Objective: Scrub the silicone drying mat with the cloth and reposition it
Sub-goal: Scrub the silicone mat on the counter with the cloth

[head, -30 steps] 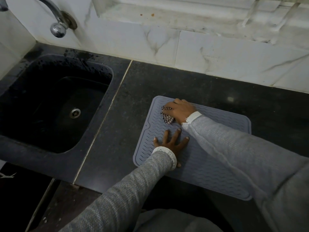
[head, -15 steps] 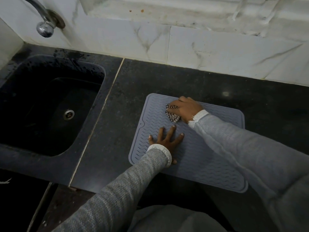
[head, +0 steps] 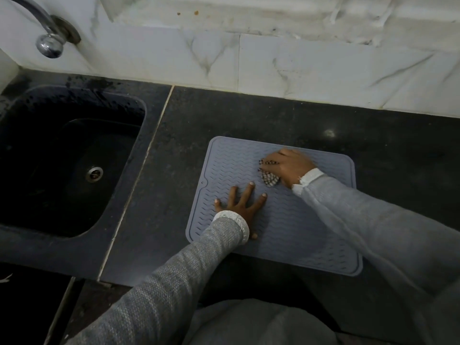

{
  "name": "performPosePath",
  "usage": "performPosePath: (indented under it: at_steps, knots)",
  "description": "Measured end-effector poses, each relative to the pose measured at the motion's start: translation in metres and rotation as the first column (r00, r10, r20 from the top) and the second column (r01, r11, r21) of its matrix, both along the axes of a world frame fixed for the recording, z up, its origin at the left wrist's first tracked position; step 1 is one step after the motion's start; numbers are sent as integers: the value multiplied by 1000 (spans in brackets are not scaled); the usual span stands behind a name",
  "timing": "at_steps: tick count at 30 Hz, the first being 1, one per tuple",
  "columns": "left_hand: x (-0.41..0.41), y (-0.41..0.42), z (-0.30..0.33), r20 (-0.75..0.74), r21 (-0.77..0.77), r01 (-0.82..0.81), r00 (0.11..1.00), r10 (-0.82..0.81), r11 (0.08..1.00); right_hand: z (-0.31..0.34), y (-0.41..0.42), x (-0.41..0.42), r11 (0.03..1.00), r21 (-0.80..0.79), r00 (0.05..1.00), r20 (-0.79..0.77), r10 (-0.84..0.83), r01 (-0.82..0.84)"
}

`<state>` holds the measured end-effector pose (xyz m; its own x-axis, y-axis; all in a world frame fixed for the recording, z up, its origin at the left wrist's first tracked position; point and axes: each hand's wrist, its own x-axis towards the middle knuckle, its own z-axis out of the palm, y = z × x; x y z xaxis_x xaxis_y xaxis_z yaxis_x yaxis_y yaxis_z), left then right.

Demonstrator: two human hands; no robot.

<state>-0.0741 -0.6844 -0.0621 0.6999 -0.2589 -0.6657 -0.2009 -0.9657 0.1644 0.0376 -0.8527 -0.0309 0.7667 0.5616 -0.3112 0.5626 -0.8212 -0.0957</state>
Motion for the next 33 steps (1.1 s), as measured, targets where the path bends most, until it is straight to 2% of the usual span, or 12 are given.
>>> performPosePath:
  at_steps: [1,3,8,12,14,17,22,27,30,33]
  knots:
    - [0,0,0,-5,3,1,1000,-1,1000,-2,9,-1,999,43,1000,25,18,-19]
    - [2,-1,1,-21,11,-1,1000,1,1000,-9,27,-6,995,30,990,101,96,-99]
    - [2,-1,3,-17,16,-11,1000,11,1000,-21,2,-13,997,-1,994,78,76,-76]
    - [4,-3,7,-8,26,-6,1000,6,1000,-16,-39,-19,964,-147,959,147,244,-222]
    - [6,-6,10,-7,51,-10,1000,10,999,-13,-35,-18,974,-144,968,153,198,-176]
    - [9,-11,13,-12,79,-21,1000,22,997,-10,-10,-15,997,-29,986,146,76,-73]
    - [12,-12,14,-43,114,-8,999,13,993,-19,-1,-23,980,-137,962,211,175,-148]
    - [10,-10,13,11,106,11,1000,-12,994,-16,-58,-38,986,-111,976,166,141,-123]
    - [11,-11,15,6,113,15,1000,-16,993,-11,-56,-34,986,-142,984,140,106,-86]
    - [11,-12,16,3,124,16,1000,-16,992,-3,-31,-24,1000,-17,993,119,-15,17]
